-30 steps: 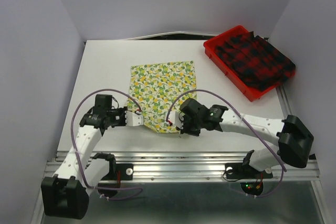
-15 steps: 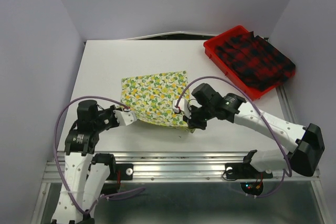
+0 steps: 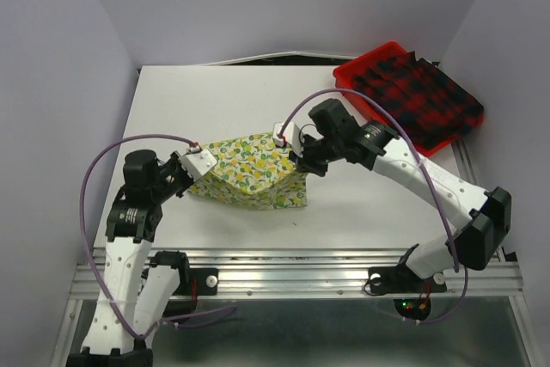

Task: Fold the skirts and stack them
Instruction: Fold the skirt

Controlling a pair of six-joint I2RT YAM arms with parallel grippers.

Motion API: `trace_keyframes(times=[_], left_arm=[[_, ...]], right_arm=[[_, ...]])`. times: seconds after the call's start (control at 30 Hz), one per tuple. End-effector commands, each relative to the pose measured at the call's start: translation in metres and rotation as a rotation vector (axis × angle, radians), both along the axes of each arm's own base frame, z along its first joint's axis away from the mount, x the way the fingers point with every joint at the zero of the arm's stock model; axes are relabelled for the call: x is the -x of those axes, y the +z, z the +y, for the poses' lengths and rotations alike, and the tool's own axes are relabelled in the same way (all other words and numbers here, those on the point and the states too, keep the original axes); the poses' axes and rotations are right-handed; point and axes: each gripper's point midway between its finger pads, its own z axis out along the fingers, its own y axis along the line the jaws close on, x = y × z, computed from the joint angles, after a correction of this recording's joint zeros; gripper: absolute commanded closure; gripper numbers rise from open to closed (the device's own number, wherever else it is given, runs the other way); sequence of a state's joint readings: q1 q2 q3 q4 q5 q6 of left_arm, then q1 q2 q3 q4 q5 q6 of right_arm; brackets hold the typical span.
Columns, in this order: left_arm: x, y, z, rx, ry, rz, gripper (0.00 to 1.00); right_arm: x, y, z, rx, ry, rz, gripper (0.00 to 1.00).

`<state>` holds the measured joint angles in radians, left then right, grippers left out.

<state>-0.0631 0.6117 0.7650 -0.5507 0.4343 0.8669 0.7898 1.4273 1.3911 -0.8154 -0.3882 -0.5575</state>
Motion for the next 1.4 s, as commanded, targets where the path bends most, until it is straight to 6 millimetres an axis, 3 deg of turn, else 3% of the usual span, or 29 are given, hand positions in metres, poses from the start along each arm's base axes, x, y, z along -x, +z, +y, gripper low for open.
trace_keyframes(times=[0.0,0.27,0.6,0.63,0.7,0.77,0.83,1.0,1.03,1.07,1.1,1.13,1.17,1.23,1.3,1.37], left_arm=[[-0.028,0.002,0.003,0.078,0.091,-0.005,1.00],[-0.060,-0.028,0.014,0.070,0.176,0.058,1.00],[-0.085,-0.038,0.028,0.077,0.245,0.088,1.00],[-0.089,-0.036,0.029,0.078,0.250,0.081,1.00],[-0.095,-0.042,0.039,0.074,0.283,0.094,1.00],[-0.104,-0.048,0.042,0.066,0.301,0.102,1.00],[-0.109,-0.055,0.045,0.061,0.314,0.119,1.00],[-0.139,-0.062,0.044,0.077,0.317,0.114,1.00],[-0.143,-0.066,0.044,0.081,0.322,0.125,1.00],[-0.147,-0.083,0.045,0.077,0.330,0.173,1.00],[-0.152,-0.087,0.046,0.077,0.341,0.178,1.00],[-0.163,-0.084,0.051,0.076,0.365,0.155,1.00],[-0.166,-0.101,0.051,0.069,0.374,0.203,1.00],[-0.178,-0.103,0.056,0.075,0.413,0.210,1.00],[-0.185,-0.117,0.059,0.091,0.458,0.250,1.00],[-0.196,-0.119,0.062,0.106,0.487,0.248,1.00]], right_arm=[[-0.061,0.010,-0.004,0.028,-0.074,-0.126,0.99],[-0.126,-0.027,0.000,0.128,-0.109,-0.126,0.99],[-0.175,-0.034,0.019,0.164,-0.101,-0.151,0.99],[-0.180,-0.045,0.020,0.187,-0.096,-0.144,0.99],[-0.193,-0.047,0.020,0.193,-0.109,-0.156,0.99],[-0.206,-0.065,0.016,0.224,-0.130,-0.141,0.99],[-0.218,-0.069,0.016,0.226,-0.142,-0.147,0.99],[-0.245,-0.108,0.008,0.263,-0.189,-0.126,0.99],[-0.248,-0.115,0.009,0.269,-0.196,-0.126,0.99],[-0.255,-0.117,0.006,0.264,-0.215,-0.129,0.99],[-0.258,-0.127,0.008,0.265,-0.227,-0.119,0.96],[-0.269,-0.125,0.012,0.239,-0.270,-0.142,0.88],[-0.277,-0.126,0.009,0.228,-0.293,-0.149,0.80],[-0.289,-0.124,0.012,0.201,-0.346,-0.177,0.65],[-0.293,-0.120,0.013,0.188,-0.363,-0.193,0.65],[-0.309,-0.102,0.011,0.153,-0.448,-0.256,0.38]])
